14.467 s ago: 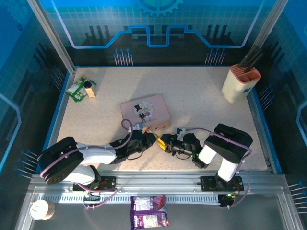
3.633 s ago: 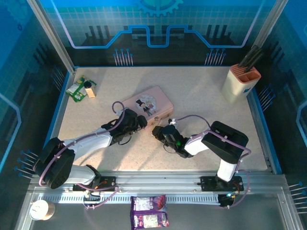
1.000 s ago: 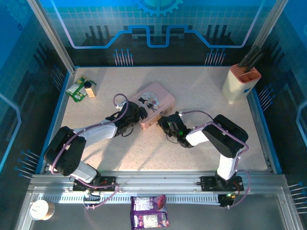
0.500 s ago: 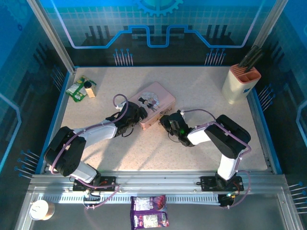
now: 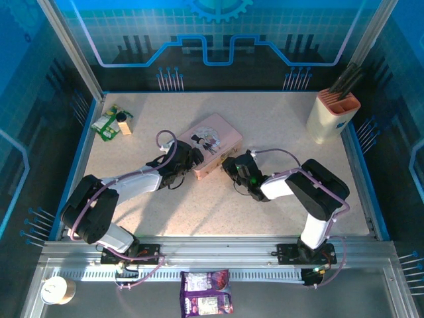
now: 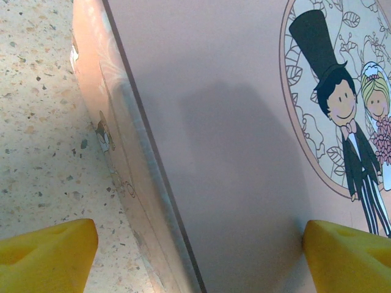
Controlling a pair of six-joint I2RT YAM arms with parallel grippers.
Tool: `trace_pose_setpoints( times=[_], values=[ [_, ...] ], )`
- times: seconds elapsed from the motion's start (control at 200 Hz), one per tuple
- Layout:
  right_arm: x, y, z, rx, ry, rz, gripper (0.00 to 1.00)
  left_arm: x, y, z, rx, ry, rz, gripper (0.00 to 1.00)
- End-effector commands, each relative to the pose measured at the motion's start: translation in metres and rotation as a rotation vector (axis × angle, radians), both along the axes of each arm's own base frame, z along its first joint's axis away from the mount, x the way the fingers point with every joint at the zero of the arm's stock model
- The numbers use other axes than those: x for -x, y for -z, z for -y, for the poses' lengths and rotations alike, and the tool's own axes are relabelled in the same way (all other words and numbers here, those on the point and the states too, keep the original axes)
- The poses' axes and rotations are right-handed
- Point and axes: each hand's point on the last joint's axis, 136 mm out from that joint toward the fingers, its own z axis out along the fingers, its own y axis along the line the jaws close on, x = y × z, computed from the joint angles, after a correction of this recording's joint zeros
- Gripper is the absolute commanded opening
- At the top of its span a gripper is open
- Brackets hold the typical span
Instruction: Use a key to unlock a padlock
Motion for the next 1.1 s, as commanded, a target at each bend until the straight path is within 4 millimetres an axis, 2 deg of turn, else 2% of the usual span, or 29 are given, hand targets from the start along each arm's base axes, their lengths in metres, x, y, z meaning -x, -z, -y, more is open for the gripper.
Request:
trace_pose_setpoints(
  times=[0.0, 0.16, 0.275, 0.49, 0.615, 0.625, 0.805, 0.951, 1.091],
  values=[
    [-0.013, -0.035, 0.008, -0.017, 0.025, 0.101, 0.0, 0.031, 0.037, -0.02, -0.11, 0.015, -0.151, 0.88],
    [-0.01, -0.037, 0.02, 0.021, 0.021, 0.103, 0.0, 0.028, 0.031, -0.021, -0.1, 0.029, -0.137, 0.89],
    [-0.007, -0.04, 0.03, 0.07, 0.003, 0.104, 0.0, 0.026, 0.02, -0.022, -0.111, 0.064, -0.135, 0.94],
    [0.003, -0.055, 0.048, 0.208, -0.104, 0.13, 0.01, 0.028, -0.012, -0.026, -0.119, 0.148, -0.043, 0.97],
    [0.013, -0.07, 0.056, 0.318, -0.219, 0.157, 0.02, 0.041, -0.028, -0.032, -0.107, 0.179, 0.074, 0.98],
    [0.016, -0.066, 0.057, 0.337, -0.234, 0.142, 0.02, 0.043, -0.028, -0.033, -0.107, 0.181, 0.079, 0.99],
    [0.035, -0.088, 0.068, 0.504, -0.391, 0.162, 0.01, 0.072, -0.037, -0.051, -0.134, 0.2, 0.158, 0.99],
    [0.047, -0.09, 0.083, 0.612, -0.477, 0.138, 0.01, 0.091, -0.055, -0.067, -0.155, 0.194, 0.24, 0.99],
    [0.05, -0.09, 0.097, 0.705, -0.531, 0.113, 0.01, 0.103, -0.067, -0.075, -0.161, 0.198, 0.303, 0.99]
  ],
)
